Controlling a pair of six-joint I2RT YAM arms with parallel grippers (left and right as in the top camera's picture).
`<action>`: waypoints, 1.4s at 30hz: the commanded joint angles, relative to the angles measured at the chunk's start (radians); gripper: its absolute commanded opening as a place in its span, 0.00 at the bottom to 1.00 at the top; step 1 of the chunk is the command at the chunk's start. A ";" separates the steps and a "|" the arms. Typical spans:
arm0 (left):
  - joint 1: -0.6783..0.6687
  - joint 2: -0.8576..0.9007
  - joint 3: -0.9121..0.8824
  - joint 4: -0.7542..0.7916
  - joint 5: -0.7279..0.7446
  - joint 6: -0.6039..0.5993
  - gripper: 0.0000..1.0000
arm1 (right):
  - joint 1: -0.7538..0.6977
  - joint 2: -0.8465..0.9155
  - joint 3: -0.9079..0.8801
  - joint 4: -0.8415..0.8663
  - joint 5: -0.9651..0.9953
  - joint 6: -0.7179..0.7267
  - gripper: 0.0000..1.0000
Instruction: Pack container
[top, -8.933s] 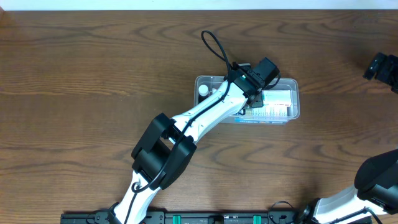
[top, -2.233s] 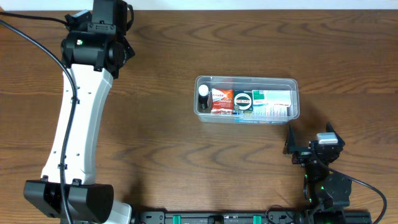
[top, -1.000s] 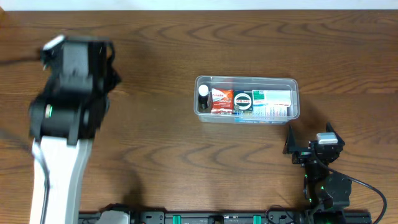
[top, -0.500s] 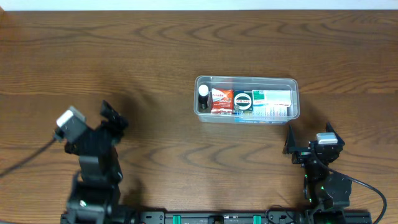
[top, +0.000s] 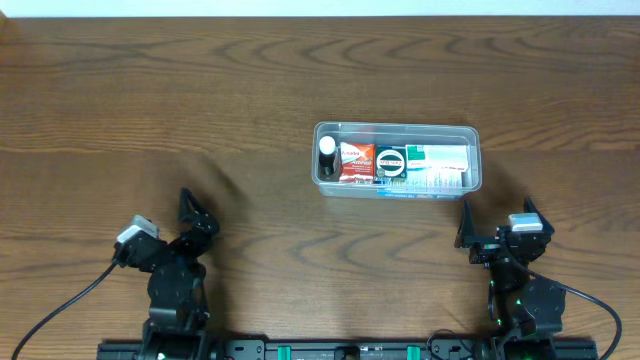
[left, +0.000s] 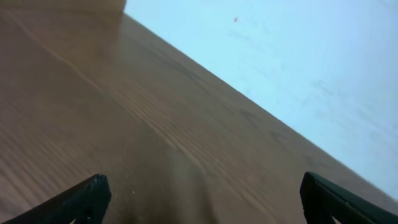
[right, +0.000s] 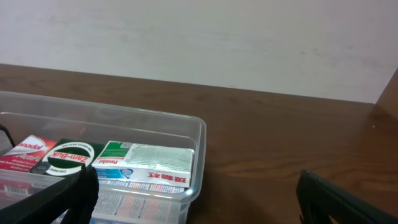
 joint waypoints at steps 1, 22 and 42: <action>0.003 -0.046 -0.002 0.010 0.051 0.179 0.98 | -0.006 -0.006 -0.003 -0.003 0.000 -0.013 0.99; 0.036 -0.166 -0.084 -0.007 0.226 0.452 0.98 | -0.006 -0.006 -0.003 -0.003 0.000 -0.013 0.99; 0.036 -0.166 -0.084 -0.044 0.314 0.515 0.98 | -0.006 -0.006 -0.003 -0.003 0.000 -0.013 0.99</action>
